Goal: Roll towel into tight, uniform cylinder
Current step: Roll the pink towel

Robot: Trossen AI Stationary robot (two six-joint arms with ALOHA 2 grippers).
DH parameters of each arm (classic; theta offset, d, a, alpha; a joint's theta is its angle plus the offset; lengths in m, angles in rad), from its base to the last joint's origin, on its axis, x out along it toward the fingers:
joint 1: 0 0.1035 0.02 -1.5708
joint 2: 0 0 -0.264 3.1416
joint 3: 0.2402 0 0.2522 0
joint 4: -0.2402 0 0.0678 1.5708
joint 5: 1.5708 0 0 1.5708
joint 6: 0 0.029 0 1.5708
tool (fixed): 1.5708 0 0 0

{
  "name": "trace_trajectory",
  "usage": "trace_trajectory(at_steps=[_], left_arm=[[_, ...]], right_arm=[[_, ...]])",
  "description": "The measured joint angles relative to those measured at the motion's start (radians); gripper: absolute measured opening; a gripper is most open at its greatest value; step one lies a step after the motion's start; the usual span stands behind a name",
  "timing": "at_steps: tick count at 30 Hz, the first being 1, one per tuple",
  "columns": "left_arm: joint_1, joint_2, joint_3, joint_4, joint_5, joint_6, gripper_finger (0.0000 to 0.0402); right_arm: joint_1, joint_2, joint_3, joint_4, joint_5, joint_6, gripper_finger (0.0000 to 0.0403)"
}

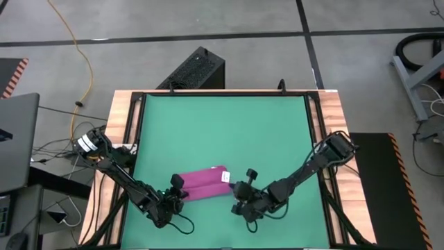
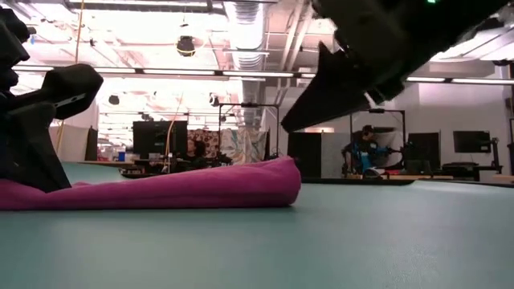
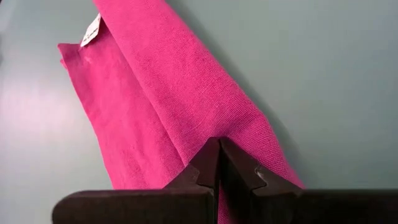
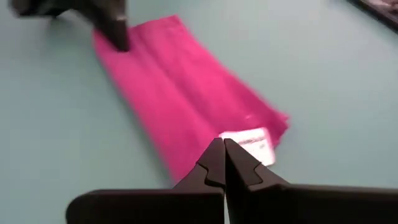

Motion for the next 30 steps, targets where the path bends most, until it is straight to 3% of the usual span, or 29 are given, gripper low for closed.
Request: trace_trajectory(at_steps=[8,16,23,30], left_arm=[[-0.001,0.000,-0.001,0.000,-0.001,-0.009,0.0000],[-0.001,0.000,-0.001,0.000,-0.001,-0.015,0.0000],[-0.001,0.000,-0.002,-0.001,-0.006,-0.050,0.0000],[0.000,0.000,-0.002,0.002,-0.008,-0.058,0.0000]], right_arm=[[-0.048,0.052,0.000,0.117,-0.095,-0.116,0.0012],[-0.114,0.052,0.000,0.118,-0.162,-0.178,0.0012],[-0.055,0.031,0.003,0.318,-0.124,-0.349,0.0012],[-0.044,0.053,-0.001,0.236,-0.130,-0.284,0.0012]])
